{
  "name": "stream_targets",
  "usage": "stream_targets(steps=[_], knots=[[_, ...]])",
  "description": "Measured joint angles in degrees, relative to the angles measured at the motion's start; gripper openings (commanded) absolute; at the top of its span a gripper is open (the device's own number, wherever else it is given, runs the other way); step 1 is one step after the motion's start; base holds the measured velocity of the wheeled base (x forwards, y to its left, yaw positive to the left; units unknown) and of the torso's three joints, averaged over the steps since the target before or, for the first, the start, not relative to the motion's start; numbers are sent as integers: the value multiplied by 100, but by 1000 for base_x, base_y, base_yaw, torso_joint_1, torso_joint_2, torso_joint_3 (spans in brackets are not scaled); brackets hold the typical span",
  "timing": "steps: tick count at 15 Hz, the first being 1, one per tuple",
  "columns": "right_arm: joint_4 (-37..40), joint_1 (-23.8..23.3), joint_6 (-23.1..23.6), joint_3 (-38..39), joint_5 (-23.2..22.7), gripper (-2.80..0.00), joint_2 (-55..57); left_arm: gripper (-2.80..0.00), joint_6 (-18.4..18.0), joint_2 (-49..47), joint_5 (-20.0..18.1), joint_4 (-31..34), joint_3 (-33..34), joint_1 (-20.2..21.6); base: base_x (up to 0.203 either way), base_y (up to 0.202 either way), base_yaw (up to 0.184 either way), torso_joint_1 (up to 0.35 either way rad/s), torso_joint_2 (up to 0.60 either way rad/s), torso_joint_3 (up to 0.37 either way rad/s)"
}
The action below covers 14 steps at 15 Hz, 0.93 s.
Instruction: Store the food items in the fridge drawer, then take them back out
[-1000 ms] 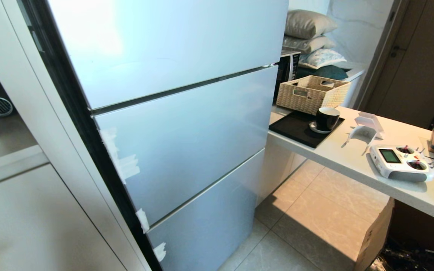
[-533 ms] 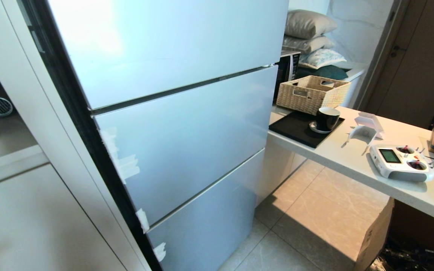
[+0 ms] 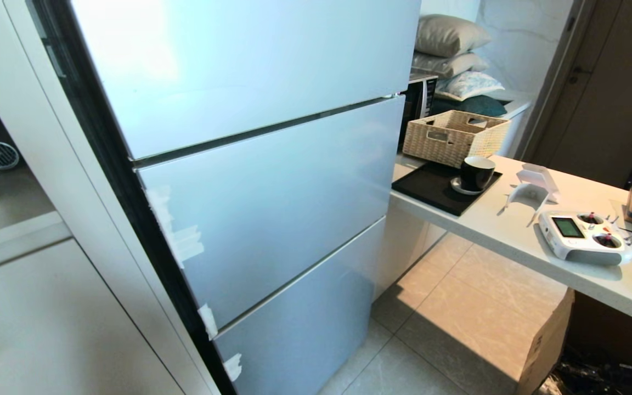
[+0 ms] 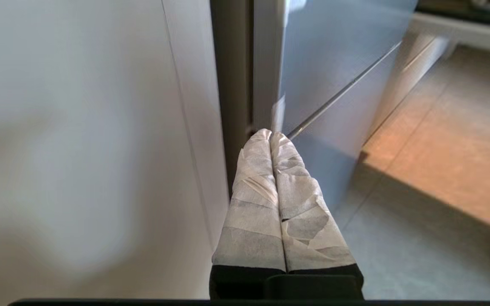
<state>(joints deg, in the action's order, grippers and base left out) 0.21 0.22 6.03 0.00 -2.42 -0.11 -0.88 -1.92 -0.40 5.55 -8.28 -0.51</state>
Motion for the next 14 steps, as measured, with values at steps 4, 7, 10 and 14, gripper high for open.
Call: stream_targets(steps=[4, 7, 10, 14], knots=[[6, 0, -4, 0, 1, -280, 0, -280, 885, -1470, -50, -777, -946, -48, 0, 0, 0, 0, 0, 0], [6, 0, 0, 0, -2, -280, 0, -280, 1671, -2871, -261, -1486, -1276, -91, 0, 0, 0, 0, 0, 0], [4, 0, -3, 0, -1, -280, 0, -280, 2404, -4400, -375, -2397, -1557, -111, 0, 0, 0, 0, 0, 0], [5, 2, -2, 0, -3, -280, 0, -280, 2788, -6219, -294, -3720, -1827, -136, 0, 0, 0, 0, 0, 0]])
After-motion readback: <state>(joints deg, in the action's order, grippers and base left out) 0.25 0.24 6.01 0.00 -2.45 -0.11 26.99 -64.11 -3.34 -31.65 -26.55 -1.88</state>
